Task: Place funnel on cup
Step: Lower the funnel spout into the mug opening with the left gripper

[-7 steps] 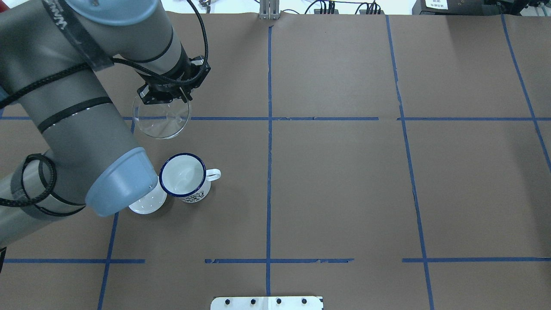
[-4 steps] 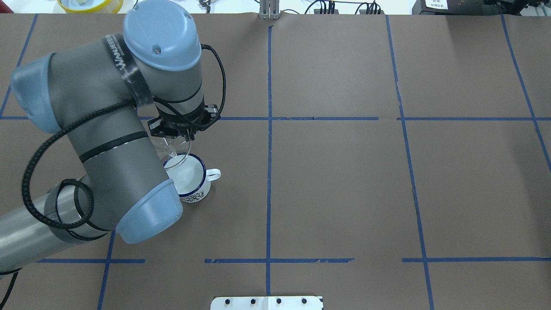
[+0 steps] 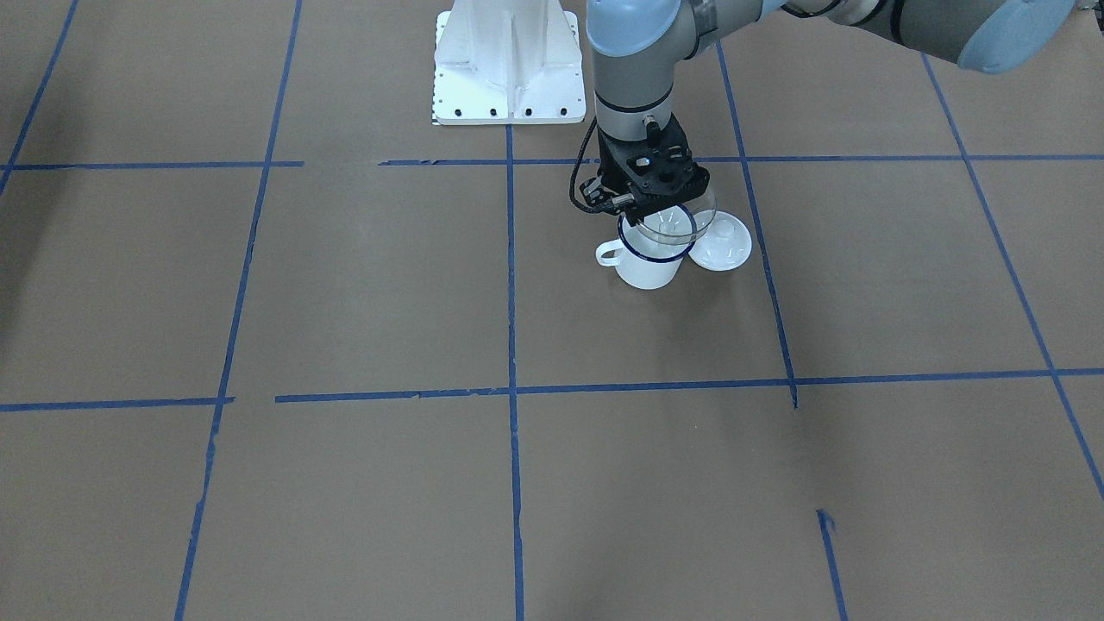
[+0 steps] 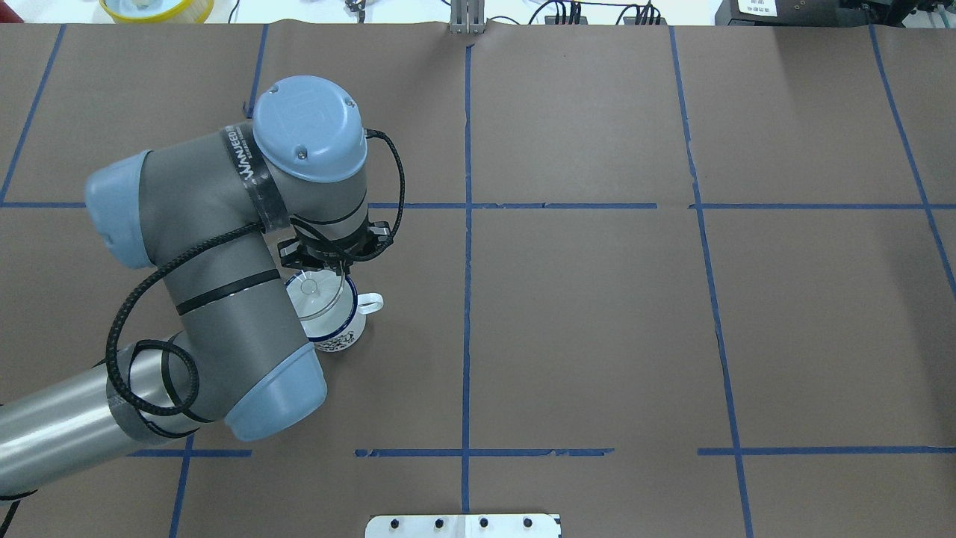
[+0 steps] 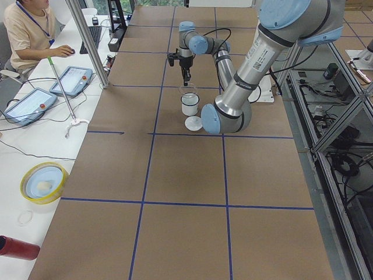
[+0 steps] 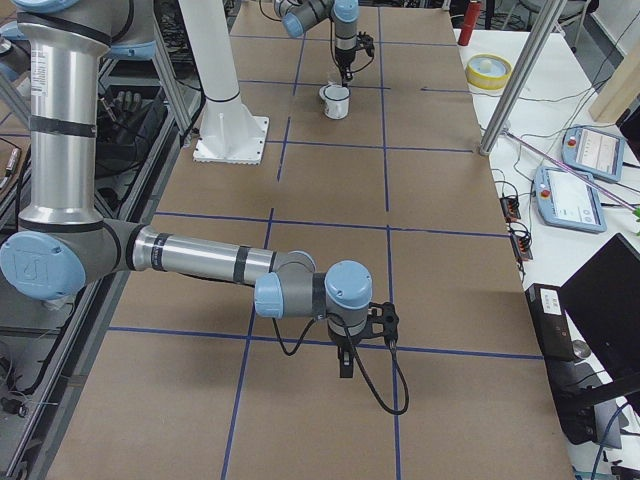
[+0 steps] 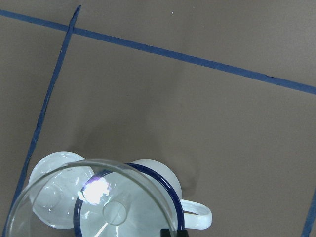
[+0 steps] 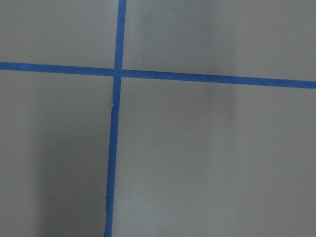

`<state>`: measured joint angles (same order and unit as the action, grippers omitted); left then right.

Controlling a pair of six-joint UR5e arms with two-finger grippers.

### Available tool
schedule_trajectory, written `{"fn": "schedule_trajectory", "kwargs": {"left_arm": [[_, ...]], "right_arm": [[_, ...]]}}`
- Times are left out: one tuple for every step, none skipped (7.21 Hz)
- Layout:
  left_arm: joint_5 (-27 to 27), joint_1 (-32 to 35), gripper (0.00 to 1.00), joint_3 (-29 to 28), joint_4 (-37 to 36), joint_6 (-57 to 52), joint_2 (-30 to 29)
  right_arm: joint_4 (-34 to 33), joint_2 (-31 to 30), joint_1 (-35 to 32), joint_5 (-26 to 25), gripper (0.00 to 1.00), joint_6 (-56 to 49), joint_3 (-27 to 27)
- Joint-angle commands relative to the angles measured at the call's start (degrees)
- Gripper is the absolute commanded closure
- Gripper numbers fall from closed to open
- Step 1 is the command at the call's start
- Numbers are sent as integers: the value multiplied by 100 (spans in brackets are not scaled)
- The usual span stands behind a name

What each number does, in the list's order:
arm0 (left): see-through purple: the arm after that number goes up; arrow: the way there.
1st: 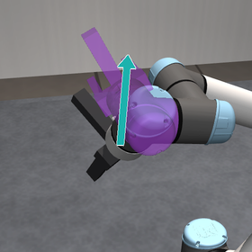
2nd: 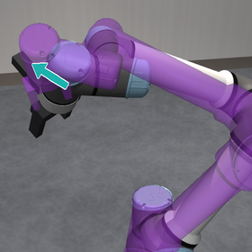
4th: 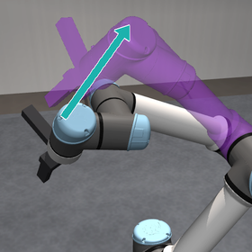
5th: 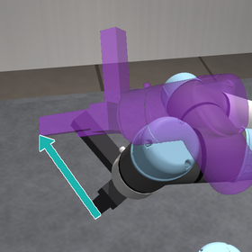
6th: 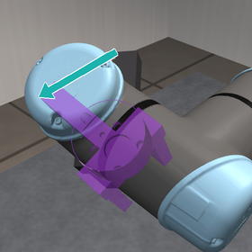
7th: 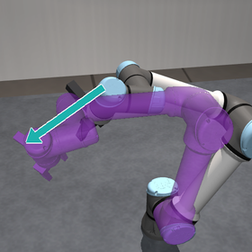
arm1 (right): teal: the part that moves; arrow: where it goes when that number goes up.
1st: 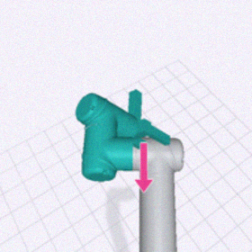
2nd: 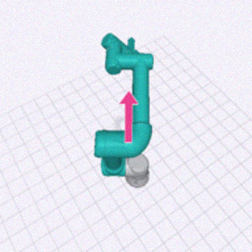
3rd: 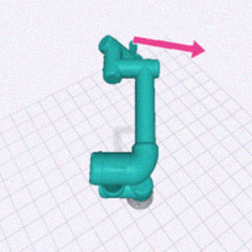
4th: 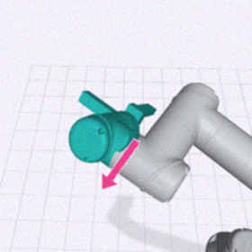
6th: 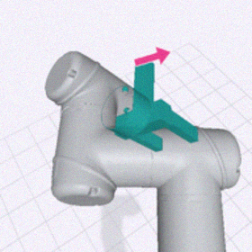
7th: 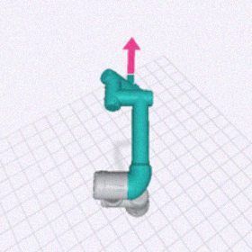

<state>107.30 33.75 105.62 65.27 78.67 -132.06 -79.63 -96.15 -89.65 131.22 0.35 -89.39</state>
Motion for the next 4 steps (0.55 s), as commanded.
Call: {"fn": "schedule_trajectory", "kwargs": {"left_arm": [[-7, -131, 100, -313, 397, -10, 48], [-7, -140, 100, -297, 407, -10, 49], [1, -149, 100, -288, 407, -10, 49], [1, -158, 100, -288, 407, -19, 49]], "right_arm": [[0, 0, 0, 0, 0, 0, 0], [0, 0, 0, 0, 0, 0, 0], [0, 0, 0, 0, 0, 0, 0], [0, 0, 0, 0, 0, 0, 0]]}}
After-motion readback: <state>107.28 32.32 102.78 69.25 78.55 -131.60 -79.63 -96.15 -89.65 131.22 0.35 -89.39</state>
